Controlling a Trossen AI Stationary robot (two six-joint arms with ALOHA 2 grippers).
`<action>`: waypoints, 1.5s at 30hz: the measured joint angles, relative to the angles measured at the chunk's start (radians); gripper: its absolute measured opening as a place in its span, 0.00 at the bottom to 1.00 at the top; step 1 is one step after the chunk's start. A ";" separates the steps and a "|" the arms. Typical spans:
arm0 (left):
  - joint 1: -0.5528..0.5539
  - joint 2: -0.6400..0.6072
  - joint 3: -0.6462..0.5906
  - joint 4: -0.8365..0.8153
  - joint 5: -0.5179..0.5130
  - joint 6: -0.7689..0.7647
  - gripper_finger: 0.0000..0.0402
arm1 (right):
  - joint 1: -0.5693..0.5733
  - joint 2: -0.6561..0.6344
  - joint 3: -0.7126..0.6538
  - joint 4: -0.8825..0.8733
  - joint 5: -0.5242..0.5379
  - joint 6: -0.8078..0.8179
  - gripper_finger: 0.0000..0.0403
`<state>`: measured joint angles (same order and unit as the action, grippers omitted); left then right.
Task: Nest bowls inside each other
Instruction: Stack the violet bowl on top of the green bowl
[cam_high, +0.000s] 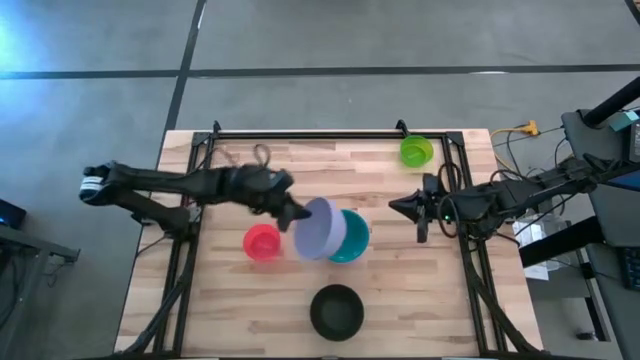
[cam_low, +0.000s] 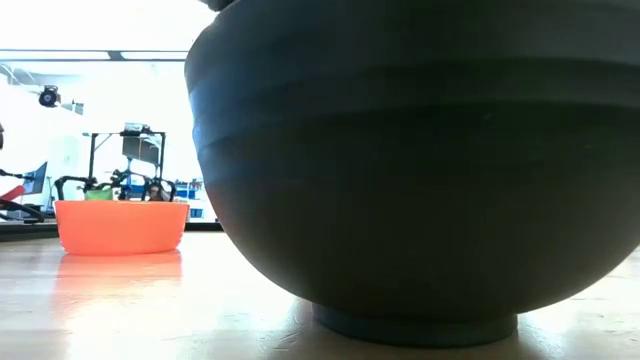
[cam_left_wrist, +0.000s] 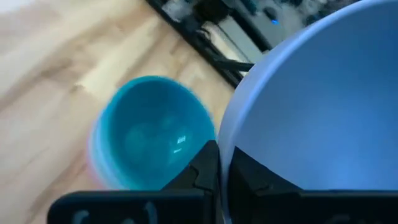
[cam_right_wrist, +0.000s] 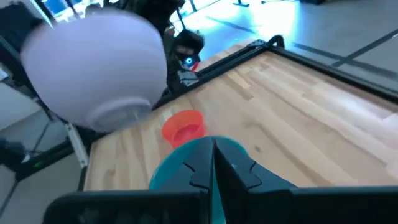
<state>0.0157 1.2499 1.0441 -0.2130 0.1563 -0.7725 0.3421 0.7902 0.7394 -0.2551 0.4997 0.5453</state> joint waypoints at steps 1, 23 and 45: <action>0.019 0.039 0.051 -0.028 0.043 0.005 0.00 | 0.008 -0.016 -0.016 -0.004 0.000 0.009 0.02; 0.096 0.826 1.083 -1.003 0.097 0.249 0.00 | 0.033 -0.200 -0.227 -0.002 0.001 -0.026 0.02; 0.065 0.887 1.085 -1.060 -0.157 0.294 0.00 | 0.033 -0.207 -0.228 -0.003 -0.009 -0.033 0.02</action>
<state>0.0812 2.1365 2.1296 -1.2733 -0.0012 -0.4788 0.3752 0.5831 0.5114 -0.2577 0.4908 0.5121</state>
